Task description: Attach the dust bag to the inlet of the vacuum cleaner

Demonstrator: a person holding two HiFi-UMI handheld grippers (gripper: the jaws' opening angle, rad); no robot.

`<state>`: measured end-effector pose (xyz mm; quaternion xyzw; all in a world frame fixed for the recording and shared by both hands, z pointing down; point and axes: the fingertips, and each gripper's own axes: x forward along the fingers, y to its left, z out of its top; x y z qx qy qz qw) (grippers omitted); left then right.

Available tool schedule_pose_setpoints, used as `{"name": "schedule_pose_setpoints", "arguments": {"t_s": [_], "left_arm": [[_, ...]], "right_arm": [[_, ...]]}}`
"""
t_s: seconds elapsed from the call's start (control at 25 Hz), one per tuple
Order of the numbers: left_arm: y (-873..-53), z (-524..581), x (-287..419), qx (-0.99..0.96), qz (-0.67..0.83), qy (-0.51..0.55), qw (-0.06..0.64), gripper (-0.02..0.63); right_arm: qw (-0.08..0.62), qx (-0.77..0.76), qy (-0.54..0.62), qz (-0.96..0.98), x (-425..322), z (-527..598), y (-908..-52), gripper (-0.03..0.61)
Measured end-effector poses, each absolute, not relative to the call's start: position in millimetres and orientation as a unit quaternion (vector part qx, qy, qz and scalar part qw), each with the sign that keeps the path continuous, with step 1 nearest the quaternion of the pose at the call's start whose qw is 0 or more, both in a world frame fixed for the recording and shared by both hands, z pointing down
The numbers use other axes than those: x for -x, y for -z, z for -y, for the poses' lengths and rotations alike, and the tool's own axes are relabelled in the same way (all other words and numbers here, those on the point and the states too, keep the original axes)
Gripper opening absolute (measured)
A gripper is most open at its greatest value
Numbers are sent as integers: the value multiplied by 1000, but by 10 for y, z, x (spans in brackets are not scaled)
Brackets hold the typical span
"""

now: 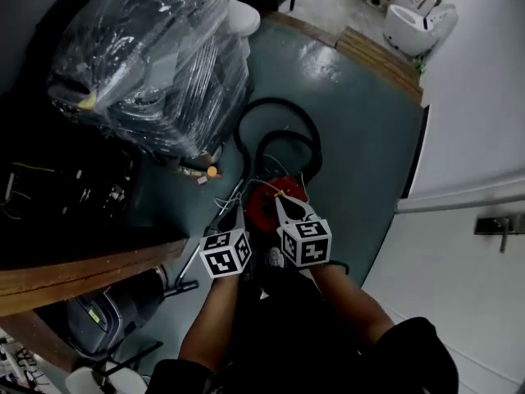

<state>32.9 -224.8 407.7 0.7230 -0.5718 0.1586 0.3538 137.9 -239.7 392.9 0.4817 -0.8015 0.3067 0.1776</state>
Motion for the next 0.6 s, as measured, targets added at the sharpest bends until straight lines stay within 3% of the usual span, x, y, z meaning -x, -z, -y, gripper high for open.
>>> {"name": "schedule_pose_setpoints", "arguments": {"t_s": [0.32, 0.6], "left_arm": [[-2267, 2551, -314, -764, 600, -94, 219, -2], [-1539, 2486, -233, -772, 610, -68, 165, -2]], "right_arm": [[88, -489, -186, 847, -1330, 2673, -2228, -2], [47, -479, -127, 867, -1116, 2663, -1518, -3]]}}
